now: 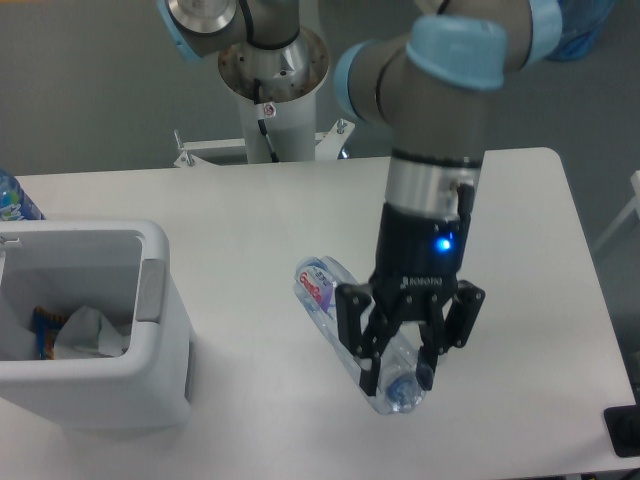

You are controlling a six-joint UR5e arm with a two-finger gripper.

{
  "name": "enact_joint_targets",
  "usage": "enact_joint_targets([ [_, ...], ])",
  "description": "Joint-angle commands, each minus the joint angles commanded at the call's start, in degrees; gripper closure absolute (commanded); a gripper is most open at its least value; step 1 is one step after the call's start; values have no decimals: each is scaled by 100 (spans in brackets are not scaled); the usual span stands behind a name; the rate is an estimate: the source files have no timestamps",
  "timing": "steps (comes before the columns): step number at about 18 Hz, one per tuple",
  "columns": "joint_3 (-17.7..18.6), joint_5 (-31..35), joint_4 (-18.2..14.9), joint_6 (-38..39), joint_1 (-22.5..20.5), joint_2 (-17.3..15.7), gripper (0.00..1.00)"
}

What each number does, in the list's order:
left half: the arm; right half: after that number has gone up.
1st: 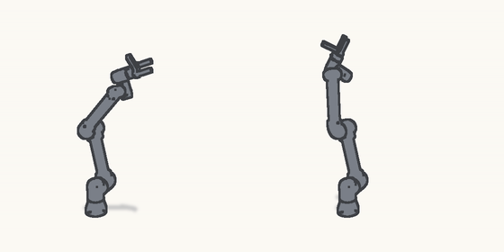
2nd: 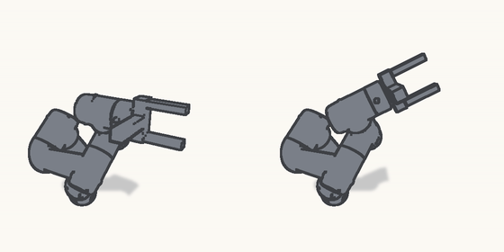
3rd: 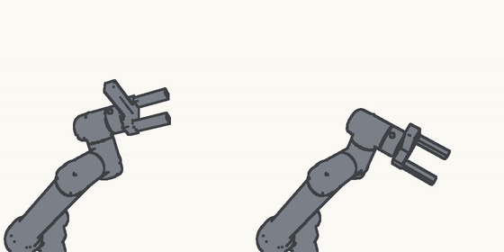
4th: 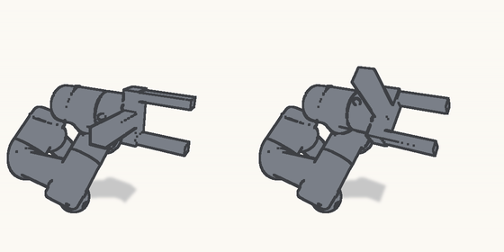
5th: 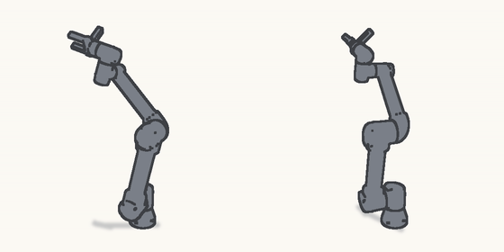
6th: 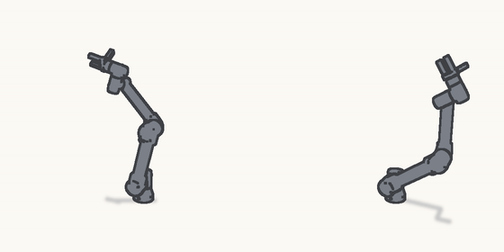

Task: Place the trash in the trash can
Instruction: 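Lift the bottle and carry it over the trash bin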

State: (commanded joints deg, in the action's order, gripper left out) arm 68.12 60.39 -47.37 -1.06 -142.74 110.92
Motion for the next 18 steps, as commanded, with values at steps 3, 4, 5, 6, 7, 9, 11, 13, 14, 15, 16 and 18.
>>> enact_joint_targets([
  [3,0,-18,0,105,210,-97,45],
  [4,9,-18,0,140,255,-123,45],
  [5,26,-18,0,176,342,-141,45],
  [6,35,-18,0,219,448,-141,45],
  [7,35,-18,0,281,544,-141,45],
  [9,26,-18,0,465,729,-202,45],
  [11,26,-18,0,580,861,-255,45],
  [13,0,-18,9,624,1002,-282,45],
  [14,-9,-18,18,624,1055,-273,45],
  [15,-17,-18,26,615,1125,-255,45],
  [16,-26,-18,70,598,1238,-229,45],
  [18,-9,-18,97,572,1450,-176,45],
])
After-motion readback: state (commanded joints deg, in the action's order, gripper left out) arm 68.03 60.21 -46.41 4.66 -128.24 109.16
